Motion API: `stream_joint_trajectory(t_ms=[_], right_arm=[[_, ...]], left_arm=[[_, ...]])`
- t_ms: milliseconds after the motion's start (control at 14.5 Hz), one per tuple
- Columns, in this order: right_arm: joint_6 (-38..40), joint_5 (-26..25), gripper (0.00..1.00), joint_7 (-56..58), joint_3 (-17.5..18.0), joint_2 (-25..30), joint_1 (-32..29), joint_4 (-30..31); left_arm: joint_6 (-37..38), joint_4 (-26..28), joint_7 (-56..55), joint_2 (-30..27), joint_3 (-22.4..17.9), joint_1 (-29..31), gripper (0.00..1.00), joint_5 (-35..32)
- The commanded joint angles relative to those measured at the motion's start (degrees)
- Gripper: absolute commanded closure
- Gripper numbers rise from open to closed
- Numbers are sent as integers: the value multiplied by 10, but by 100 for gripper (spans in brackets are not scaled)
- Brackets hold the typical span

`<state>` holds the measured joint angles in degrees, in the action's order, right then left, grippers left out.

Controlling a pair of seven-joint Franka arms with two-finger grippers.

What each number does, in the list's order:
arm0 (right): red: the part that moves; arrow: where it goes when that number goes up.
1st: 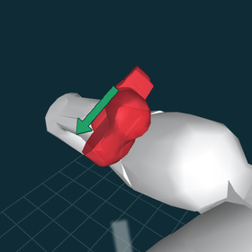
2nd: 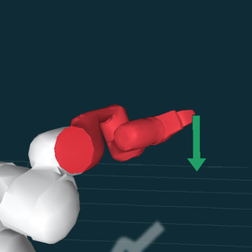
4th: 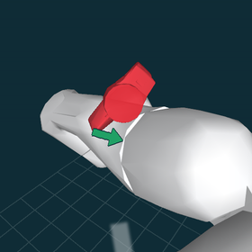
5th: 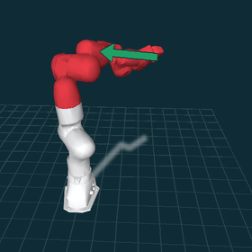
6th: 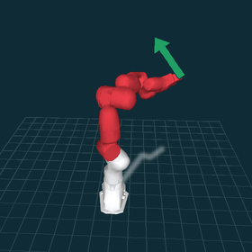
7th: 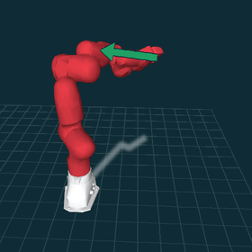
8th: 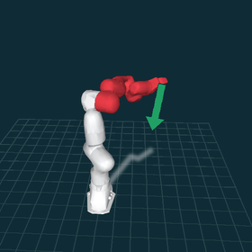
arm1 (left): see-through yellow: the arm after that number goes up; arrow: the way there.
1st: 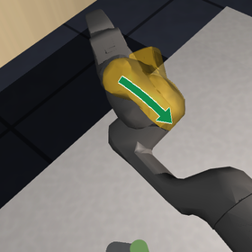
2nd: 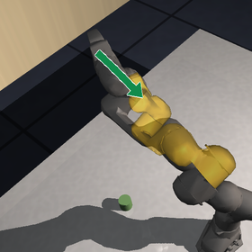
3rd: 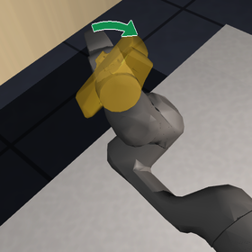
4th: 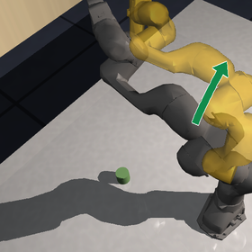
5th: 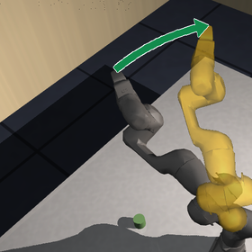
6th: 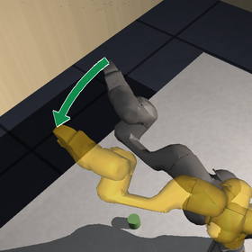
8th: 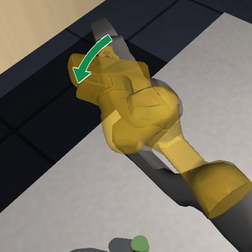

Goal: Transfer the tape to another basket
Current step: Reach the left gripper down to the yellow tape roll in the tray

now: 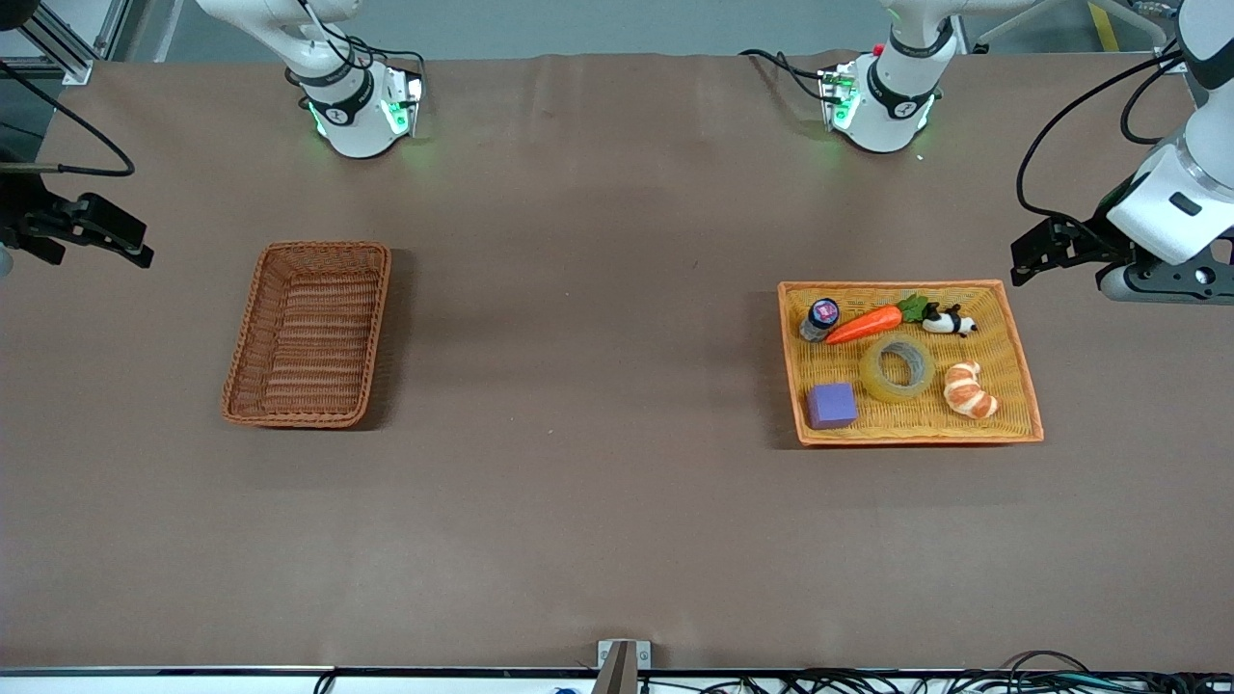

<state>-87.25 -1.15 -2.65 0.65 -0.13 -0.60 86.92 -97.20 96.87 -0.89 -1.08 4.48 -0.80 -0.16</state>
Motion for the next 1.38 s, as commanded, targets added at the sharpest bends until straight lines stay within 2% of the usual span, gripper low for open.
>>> stream_joint_trajectory(t_ms=[0, 412, 619, 756, 1100, 1169, 1306], right_arm=[[0, 6, 0, 7, 2, 7, -4, 10], [2, 6, 0, 7, 1, 7, -9, 8], [1, 6, 0, 7, 0, 7, -8, 8], [1, 6, 0, 5, 0, 7, -5, 9], [2, 7, 0, 5, 1, 7, -6, 9], [0, 7, 0, 5, 1, 6, -5, 8], [2, 7, 0, 4, 1, 7, -4, 8]], left_arm=[[-6, 2, -4, -5, 0, 0, 1, 9], [-6, -2, 3, 4, -2, 6, 2, 5], [-7, 20, -10, 20, -5, 6, 3, 2], [-25, 46, -10, 35, -6, 7, 0, 2], [-255, 224, -10, 36, -6, 10, 0, 2], [-291, 248, -10, 44, -6, 11, 0, 2], [-326, 259, -10, 81, -7, 11, 0, 2]])
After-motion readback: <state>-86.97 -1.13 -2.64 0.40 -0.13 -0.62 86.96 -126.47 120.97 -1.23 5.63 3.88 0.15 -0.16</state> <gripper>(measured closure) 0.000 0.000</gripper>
